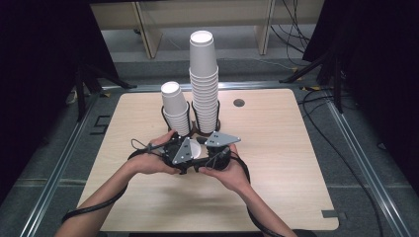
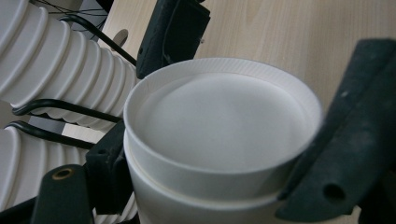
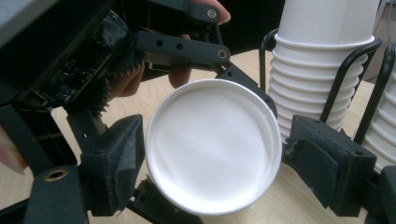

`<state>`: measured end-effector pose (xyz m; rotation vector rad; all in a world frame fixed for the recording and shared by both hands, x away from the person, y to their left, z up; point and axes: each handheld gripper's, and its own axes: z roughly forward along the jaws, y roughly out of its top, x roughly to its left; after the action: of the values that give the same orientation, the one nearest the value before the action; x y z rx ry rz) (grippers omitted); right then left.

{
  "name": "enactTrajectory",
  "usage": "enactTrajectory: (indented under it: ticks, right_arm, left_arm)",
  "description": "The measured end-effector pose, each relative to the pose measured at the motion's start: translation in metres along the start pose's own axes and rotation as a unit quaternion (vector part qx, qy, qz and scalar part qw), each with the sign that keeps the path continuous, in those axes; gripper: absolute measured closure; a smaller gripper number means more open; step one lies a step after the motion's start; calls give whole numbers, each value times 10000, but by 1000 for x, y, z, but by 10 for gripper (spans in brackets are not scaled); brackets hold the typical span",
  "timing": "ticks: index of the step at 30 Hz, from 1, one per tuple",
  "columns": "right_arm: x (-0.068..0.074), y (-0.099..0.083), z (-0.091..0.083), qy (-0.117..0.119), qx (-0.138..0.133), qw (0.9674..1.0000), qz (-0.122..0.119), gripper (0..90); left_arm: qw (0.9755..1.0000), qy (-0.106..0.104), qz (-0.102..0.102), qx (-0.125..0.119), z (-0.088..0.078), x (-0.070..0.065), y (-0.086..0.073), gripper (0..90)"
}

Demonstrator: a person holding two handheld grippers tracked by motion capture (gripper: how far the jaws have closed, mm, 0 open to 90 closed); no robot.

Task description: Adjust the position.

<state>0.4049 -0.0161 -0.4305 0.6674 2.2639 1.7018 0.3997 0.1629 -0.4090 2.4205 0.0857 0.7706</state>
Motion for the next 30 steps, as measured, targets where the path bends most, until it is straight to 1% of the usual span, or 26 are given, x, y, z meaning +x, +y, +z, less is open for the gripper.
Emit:
enactTrajectory:
  ticks: [1,2,3,6,7,8,9,10,12,13,14,15,16,17,18,20,21,22,23,24,25,26,27,28,29,30]
  right_arm:
    - [0,-1,2,115,-35,9999,47,204]
    - [0,-1,2,115,-35,9999,47,204]
    - [-1,-1,1,29,-28,10000,-49,205]
    - [0,-1,1,16,21,10000,-61,210]
    - [0,-1,2,26,-30,10000,-59,212]
    - [0,-2,3,69,-36,10000,23,214]
    - [1,-2,3,43,-41,10000,57,217]
    - [0,-2,3,58,-45,10000,41,218]
    - [1,-2,3,116,-19,9999,87,229]
    - [-1,-2,4,140,-60,9999,-74,237]
    - [2,-3,3,104,-10,9999,122,253]
    - [1,-3,3,113,-33,9999,86,255]
    - [1,-2,3,59,-45,10000,12,256]
    - [1,-2,3,54,-32,10000,-23,257]
    - [3,-2,1,19,23,10000,91,262]
    - [3,-2,1,24,-1,10000,81,264]
    - [2,-2,2,79,-81,9999,3,267]
    - [2,-1,1,57,-62,10000,-19,269]
    - [2,-1,0,37,-50,10000,-49,271]
    - [2,-1,0,16,-99,9999,-94,273]
    - [1,0,0,44,-118,9999,-100,274]
    - [1,0,-1,72,-121,9999,-83,274]
    - [1,1,-2,31,-115,9999,-111,275]
    - [0,2,-2,65,-107,9999,-113,275]
    - [-1,3,-3,36,-108,9998,-150,276]
    - [-1,3,-4,60,-82,9999,-136,276]
  left_arm:
    - [10000,-3,2,0,0,0,0,220]
    - [10000,1,2,-7,0,0,0,220]
    - [10000,10,-8,-37,0,0,0,220]
    - [10000,-9,1,-20,0,0,1,219]
    - [10000,-14,-13,-37,0,0,2,219]
    - [10000,-16,-12,-39,0,0,2,219]
    - [10000,-6,-9,-49,0,0,2,219]
    - [10000,-5,-1,-46,0,0,2,219]
    - [10000,-2,13,-46,0,0,3,219]
    - [10000,2,17,-43,0,0,3,219]
    - [10000,8,20,-42,0,0,3,219]
    - [10000,8,24,-38,0,0,3,219]
    - [10000,5,23,-37,0,0,3,219]
    - [10000,11,25,-42,0,0,3,218]
    - [10000,20,5,-62,0,0,3,217]
    - [10000,9,-6,-66,-1,1,4,216]
    - [9999,8,-30,-102,-1,1,3,215]
    - [9999,-58,-47,-69,-2,2,4,213]
    - [9999,-61,-43,-129,-2,2,3,209]
    - [9999,-47,-26,-159,-2,2,3,205]
    - [9998,-116,-4,-136,-2,2,2,193]
    - [9998,-143,47,-156,-1,1,1,153]
    - [9997,-151,99,-160,-1,0,0,126]
    - [9997,-155,107,-175,0,0,-1,101]
    - [9996,-218,92,-167,0,-1,-1,66]
    - [9995,-210,91,-221,0,-1,-2,48]
